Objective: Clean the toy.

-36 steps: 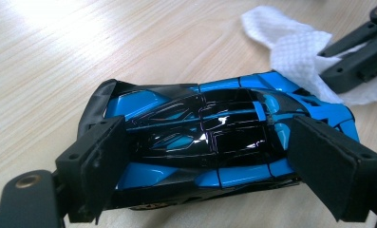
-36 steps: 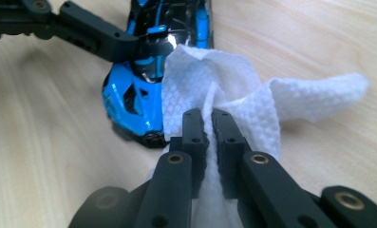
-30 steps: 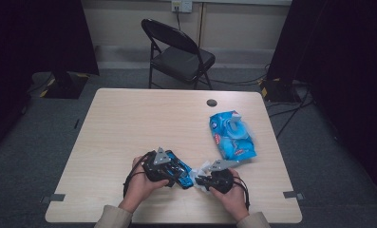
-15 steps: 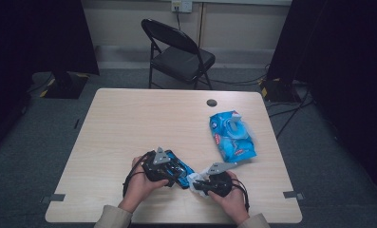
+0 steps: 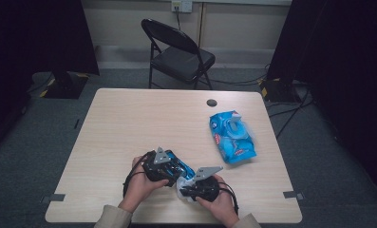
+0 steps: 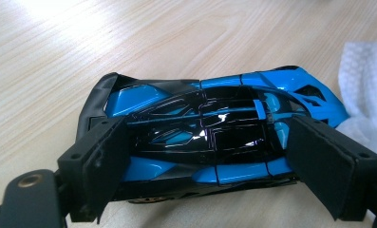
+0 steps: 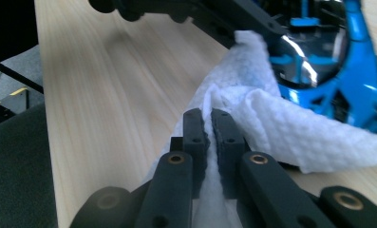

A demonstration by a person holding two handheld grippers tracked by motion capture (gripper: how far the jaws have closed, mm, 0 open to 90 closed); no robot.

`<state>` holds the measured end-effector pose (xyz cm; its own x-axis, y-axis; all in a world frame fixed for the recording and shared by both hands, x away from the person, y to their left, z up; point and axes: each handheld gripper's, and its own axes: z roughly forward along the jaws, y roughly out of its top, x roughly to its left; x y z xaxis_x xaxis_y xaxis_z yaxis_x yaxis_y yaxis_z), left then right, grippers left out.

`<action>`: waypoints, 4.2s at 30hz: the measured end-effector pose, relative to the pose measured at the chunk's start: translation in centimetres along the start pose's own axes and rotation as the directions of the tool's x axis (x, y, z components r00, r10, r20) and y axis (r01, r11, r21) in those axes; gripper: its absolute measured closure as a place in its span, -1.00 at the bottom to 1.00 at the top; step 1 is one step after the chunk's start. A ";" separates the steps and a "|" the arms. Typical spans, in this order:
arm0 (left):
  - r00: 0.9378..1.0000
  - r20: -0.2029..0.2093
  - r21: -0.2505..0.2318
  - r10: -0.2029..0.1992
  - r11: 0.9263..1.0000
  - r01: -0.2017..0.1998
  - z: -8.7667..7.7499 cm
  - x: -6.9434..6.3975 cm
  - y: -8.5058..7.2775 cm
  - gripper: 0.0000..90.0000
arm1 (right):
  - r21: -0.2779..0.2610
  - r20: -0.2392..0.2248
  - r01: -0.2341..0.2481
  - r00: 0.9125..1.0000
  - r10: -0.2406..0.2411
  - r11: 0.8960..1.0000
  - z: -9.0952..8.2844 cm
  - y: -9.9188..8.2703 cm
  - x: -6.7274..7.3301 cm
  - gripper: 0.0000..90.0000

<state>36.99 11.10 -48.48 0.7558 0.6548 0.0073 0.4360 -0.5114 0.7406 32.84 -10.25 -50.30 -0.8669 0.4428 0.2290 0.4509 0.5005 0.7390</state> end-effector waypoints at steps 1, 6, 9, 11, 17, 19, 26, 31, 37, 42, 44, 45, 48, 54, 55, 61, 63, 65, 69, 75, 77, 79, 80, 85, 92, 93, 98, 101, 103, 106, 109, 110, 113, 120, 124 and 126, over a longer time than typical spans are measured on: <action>1.000 -0.002 0.000 0.006 1.000 -0.006 0.0 0.0 0.0 -0.68 | 0.000 -0.010 0.014 1.000 -0.014 1.000 0.2 0.1 0.1 0.91; 1.000 0.005 -0.009 -0.003 1.000 0.003 0.0 0.0 -0.1 -0.68 | -0.008 -0.046 0.049 0.998 -0.049 0.999 0.7 0.4 0.7 0.90; 1.000 0.004 -0.008 -0.003 1.000 0.003 0.0 0.0 -0.1 -0.68 | -0.023 -0.056 0.050 0.997 -0.051 0.998 0.0 0.8 0.7 0.90; 1.000 0.007 -0.011 0.000 1.000 0.000 0.0 0.0 -0.1 -0.68 | -0.046 -0.069 0.042 0.997 -0.046 0.998 -0.8 1.1 0.4 0.90; 1.000 0.007 -0.012 0.001 1.000 -0.001 0.0 0.0 -0.1 -0.68 | -0.132 -0.017 0.006 1.000 -0.008 0.991 -3.9 1.4 -1.3 0.90; 1.000 0.007 -0.012 -0.001 1.000 0.002 0.0 0.0 -0.1 -0.68 | -0.153 0.004 -0.008 1.000 0.008 0.988 -4.5 1.4 -2.1 0.89; 1.000 0.008 -0.007 0.001 1.000 -0.001 0.0 0.0 -0.1 -0.68 | -0.177 0.070 0.008 0.998 0.005 0.984 -5.1 2.0 -3.7 0.87; 1.000 0.008 -0.006 0.001 1.000 -0.001 0.0 0.0 0.0 -0.68 | -0.176 0.136 0.001 0.990 0.023 0.984 -4.5 2.9 -5.8 0.84; 1.000 0.009 -0.010 0.001 1.000 0.000 0.0 0.0 -0.1 -0.68 | -0.151 0.180 -0.011 0.983 0.038 0.989 -2.6 4.2 -7.6 0.81; 1.000 0.010 -0.012 0.000 1.000 0.001 0.0 0.0 -0.1 -0.68 | -0.102 0.210 0.001 0.978 0.021 0.995 -0.2 4.8 -7.9 0.61; 1.000 0.009 -0.011 0.000 1.000 0.000 0.0 0.0 -0.1 -0.68 | -0.081 0.214 0.001 0.977 0.016 0.997 0.4 4.8 -8.0 0.63; 1.000 0.007 -0.013 -0.001 1.000 0.001 0.0 0.0 -0.1 -0.68 | -0.075 0.210 0.005 0.978 0.011 0.997 0.6 4.8 -8.1 0.60; 1.000 0.007 -0.015 -0.002 1.000 0.002 0.1 0.0 -0.1 -0.68 | -0.072 0.225 0.011 0.974 0.005 0.997 0.6 4.5 -8.3 0.35; 1.000 0.008 -0.008 0.002 1.000 -0.002 0.0 0.0 -0.1 -0.68 | -0.108 0.238 -0.026 0.970 0.051 0.994 -0.9 4.2 -9.0 0.14; 1.000 0.008 -0.008 0.002 1.000 -0.002 0.0 0.0 -0.1 -0.68 | -0.114 0.234 -0.031 0.970 0.057 0.993 -1.1 4.2 -9.1 0.14; 1.000 0.006 -0.006 0.008 1.000 -0.008 0.0 0.1 0.0 -0.68 | -0.083 0.232 -0.076 0.968 0.093 0.994 -1.0 3.3 -9.6 0.44; 1.000 0.006 -0.006 0.009 1.000 -0.009 0.0 0.1 0.0 -0.68 | -0.078 0.225 -0.090 0.969 0.105 0.993 -0.8 3.2 -9.7 0.56; 1.000 0.010 -0.007 0.005 1.000 -0.005 0.0 0.1 0.0 -0.68 | -0.080 0.232 -0.129 0.962 0.145 0.988 -0.4 2.8 -9.7 0.64; 1.000 0.009 -0.010 0.004 1.000 -0.004 0.1 0.1 -0.1 -0.68 | -0.076 0.249 -0.132 0.957 0.147 0.988 -0.2 2.7 -9.6 0.77; 1.000 0.009 -0.008 0.009 1.000 -0.009 0.0 0.1 0.0 -0.68 | -0.094 0.233 -0.182 0.952 0.199 0.979 -0.2 2.8 -9.6 0.94; 1.000 0.008 -0.006 0.009 1.000 -0.009 0.0 0.1 0.0 -0.68 | -0.118 0.221 -0.192 0.951 0.214 0.974 -0.3 3.0 -9.5 0.95; 1.000 0.010 -0.006 0.006 1.000 -0.006 0.0 0.1 0.0 -0.68 | -0.137 0.202 -0.188 0.956 0.213 0.973 -0.4 3.6 -9.2 0.95; 1.000 0.009 -0.005 0.010 1.000 -0.010 0.0 0.1 0.0 -0.68 | -0.137 0.202 -0.188 0.956 0.213 0.973 -0.4 3.6 -9.2 0.95; 1.000 0.012 -0.008 0.006 1.000 -0.006 0.0 0.1 -0.1 -0.68 | -0.188 0.138 -0.177 0.969 0.204 0.966 -0.4 6.0 -8.8 0.96; 1.000 0.014 -0.007 0.007 1.000 -0.007 0.0 0.1 -0.1 -0.68 | -0.129 0.116 -0.163 0.977 0.179 0.978 1.4 5.7 -8.3 0.95; 1.000 0.014 -0.007 0.008 1.000 -0.007 0.0 0.1 -0.1 -0.68 | -0.128 0.119 -0.162 0.977 0.177 0.978 1.7 5.6 -8.3 0.95; 1.000 0.012 -0.008 0.007 1.000 -0.007 0.0 0.1 -0.1 -0.68 | -0.112 0.123 -0.169 0.976 0.182 0.979 2.7 5.5 -8.6 0.95; 1.000 0.011 -0.012 0.007 1.000 -0.007 0.0 0.1 -0.1 -0.68 | -0.079 0.136 -0.148 0.978 0.158 0.986 3.8 6.0 -8.8 0.95; 1.000 0.010 -0.017 0.010 1.000 -0.010 0.0 0.2 -0.2 -0.68 | -0.067 0.140 -0.142 0.979 0.150 0.988 4.2 6.3 -8.9 0.95; 1.000 0.009 -0.020 0.012 1.000 -0.012 0.0 0.2 -0.2 -0.68 | -0.060 0.134 -0.140 0.980 0.147 0.988 4.6 6.5 -9.1 0.95; 1.000 0.009 -0.020 0.011 1.000 -0.011 0.0 0.2 -0.2 -0.68 | -0.046 0.134 -0.124 0.983 0.129 0.991 5.0 7.0 -9.3 0.95; 1.000 0.009 -0.020 0.010 1.000 -0.010 0.0 0.2 -0.2 -0.68 | -0.046 0.134 -0.124 0.983 0.129 0.991 5.0 7.0 -9.3 0.95; 1.000 0.008 -0.020 0.009 1.000 -0.009 0.0 0.2 -0.2 -0.68 | -0.043 0.139 -0.094 0.985 0.099 0.995 5.2 7.1 -9.2 0.96; 1.000 0.011 -0.021 0.009 1.000 -0.009 0.0 0.1 -0.2 -0.68 | -0.066 0.109 -0.097 0.989 0.104 0.993 4.6 6.3 -9.3 0.96; 1.000 0.007 -0.017 0.008 1.000 -0.008 0.0 0.2 -0.2 -0.67 | -0.065 0.070 -0.117 0.990 0.122 0.991 3.8 5.5 -9.6 0.96; 1.000 0.007 -0.017 0.007 1.000 -0.007 0.0 0.2 -0.2 -0.67 | -0.066 0.065 -0.118 0.990 0.122 0.991 3.6 5.3 -9.6 0.96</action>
<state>37.04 11.28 -48.61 0.7623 0.6471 0.0077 0.4222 -0.5063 0.7519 44.31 -9.15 -50.85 -0.7894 0.5483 0.2760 0.5352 0.3946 0.7469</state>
